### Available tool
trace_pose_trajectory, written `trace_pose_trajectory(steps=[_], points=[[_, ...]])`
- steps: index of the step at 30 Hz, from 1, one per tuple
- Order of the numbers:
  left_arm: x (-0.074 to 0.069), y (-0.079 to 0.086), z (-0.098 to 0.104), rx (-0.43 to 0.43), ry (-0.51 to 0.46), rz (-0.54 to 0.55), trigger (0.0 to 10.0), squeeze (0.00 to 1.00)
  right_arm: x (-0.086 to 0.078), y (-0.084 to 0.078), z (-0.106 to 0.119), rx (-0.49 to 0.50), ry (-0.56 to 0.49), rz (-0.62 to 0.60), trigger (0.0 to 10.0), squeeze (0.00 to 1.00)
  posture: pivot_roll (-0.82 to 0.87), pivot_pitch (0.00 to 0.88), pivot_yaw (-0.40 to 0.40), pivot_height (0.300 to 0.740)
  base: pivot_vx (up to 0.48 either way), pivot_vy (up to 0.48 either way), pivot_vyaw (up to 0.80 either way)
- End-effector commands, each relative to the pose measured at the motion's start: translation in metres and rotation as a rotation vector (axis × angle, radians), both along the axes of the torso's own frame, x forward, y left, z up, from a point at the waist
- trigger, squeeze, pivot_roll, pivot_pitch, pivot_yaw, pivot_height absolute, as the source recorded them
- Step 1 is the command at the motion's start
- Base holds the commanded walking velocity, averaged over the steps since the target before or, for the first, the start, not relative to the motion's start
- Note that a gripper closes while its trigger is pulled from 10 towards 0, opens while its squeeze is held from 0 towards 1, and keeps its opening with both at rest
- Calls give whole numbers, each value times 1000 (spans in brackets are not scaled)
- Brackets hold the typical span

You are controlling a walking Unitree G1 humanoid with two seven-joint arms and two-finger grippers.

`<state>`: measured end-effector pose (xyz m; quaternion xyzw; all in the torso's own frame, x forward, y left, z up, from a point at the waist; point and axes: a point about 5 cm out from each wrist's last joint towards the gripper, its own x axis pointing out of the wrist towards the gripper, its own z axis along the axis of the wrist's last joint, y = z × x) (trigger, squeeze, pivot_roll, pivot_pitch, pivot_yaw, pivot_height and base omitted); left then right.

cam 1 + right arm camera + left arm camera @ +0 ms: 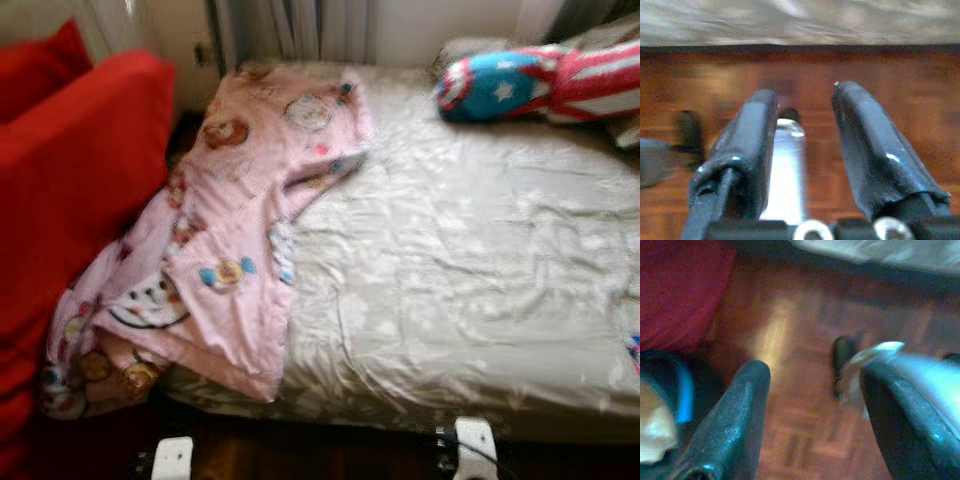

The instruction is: Clean up the room

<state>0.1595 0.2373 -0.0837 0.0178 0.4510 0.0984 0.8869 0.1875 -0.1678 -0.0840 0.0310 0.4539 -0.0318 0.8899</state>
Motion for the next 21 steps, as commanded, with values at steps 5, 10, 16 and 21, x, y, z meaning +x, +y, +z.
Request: trace_pose_trajectory(steps=[5, 10, 16, 21], points=[[-9, -5, -5, -17, 35, 2, 10000, 0, -9, -7, -4, -18, 33, 1, 10000, 0, 14, 136, -16, 740, 0, 276, 0], [-9, -5, -5, -14, 37, -3, 10000, 0, -9, -7, -4, -24, 27, 15, 10000, 0, 15, 131, -18, 740, 0, 0, 0], [-10, -6, -6, -15, 39, -6, 10000, 0, -9, -8, -4, -37, 21, 27, 10000, 0, 16, 126, -19, 740, 0, 0, 726], [-10, -6, -6, -15, 41, -11, 10000, 0, -10, -8, -4, -34, 22, 27, 10000, 0, 16, 124, -19, 740, 0, 0, 800]])
